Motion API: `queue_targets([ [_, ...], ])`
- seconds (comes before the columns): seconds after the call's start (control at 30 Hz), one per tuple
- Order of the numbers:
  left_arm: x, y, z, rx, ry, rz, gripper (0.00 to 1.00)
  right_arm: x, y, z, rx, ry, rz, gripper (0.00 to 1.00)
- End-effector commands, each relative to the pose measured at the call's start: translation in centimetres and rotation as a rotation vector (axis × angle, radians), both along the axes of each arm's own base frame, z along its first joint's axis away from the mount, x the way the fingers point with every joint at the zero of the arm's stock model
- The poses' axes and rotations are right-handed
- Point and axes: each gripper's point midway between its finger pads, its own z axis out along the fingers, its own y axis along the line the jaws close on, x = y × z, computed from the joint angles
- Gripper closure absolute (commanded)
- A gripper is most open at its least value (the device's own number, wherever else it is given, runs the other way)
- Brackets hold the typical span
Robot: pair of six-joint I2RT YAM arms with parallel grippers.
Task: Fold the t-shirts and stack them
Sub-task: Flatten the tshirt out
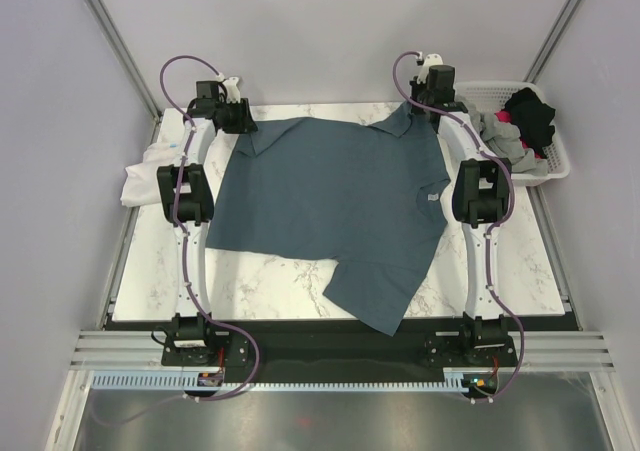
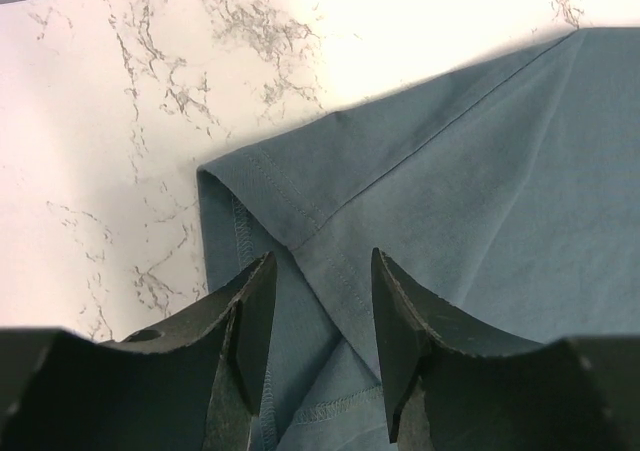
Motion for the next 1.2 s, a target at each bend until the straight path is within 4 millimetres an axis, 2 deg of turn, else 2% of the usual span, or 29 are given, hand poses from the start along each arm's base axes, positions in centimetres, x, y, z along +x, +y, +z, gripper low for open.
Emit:
queue_targets([
  [0.0,1.4,0.7,1.4,-0.011,-0.054,0.036,0.5,0.0,0.3,5.8,-0.016,-0.098,-0.003,1.0],
  [0.3,1.5,1.4,1.0,0.024,-0.034,0.107,0.5,-0.7,0.7,7.5,0.003,-0.109,0.009,1.0],
  [0.53,1.3,0.0,1.0,0.048,-0.035,0.09,0.52,-0.6,1.4,8.9,0.054,-0.13,0.027,1.0],
  [0.67,1.2,0.2,0.8,0.076,-0.039,0.071,0.53,-0.4,1.6,9.4,0.077,-0.137,0.035,1.0],
  [0.7,1.0,-1.8,0.7,0.079,-0.038,0.04,0.53,-0.4,1.5,9.6,0.085,-0.14,0.037,1.0],
  [0.8,0.9,-2.0,0.7,0.084,-0.038,0.036,0.53,-0.4,1.0,9.8,0.096,-0.142,0.034,1.0],
  [1.03,0.9,-2.1,0.6,0.092,-0.034,0.043,0.54,-0.2,-0.2,10.1,0.127,-0.145,0.018,1.0],
  [1.17,1.0,-0.8,0.5,0.152,-0.031,0.11,0.54,-0.4,0.0,10.4,0.145,-0.143,0.024,1.0],
])
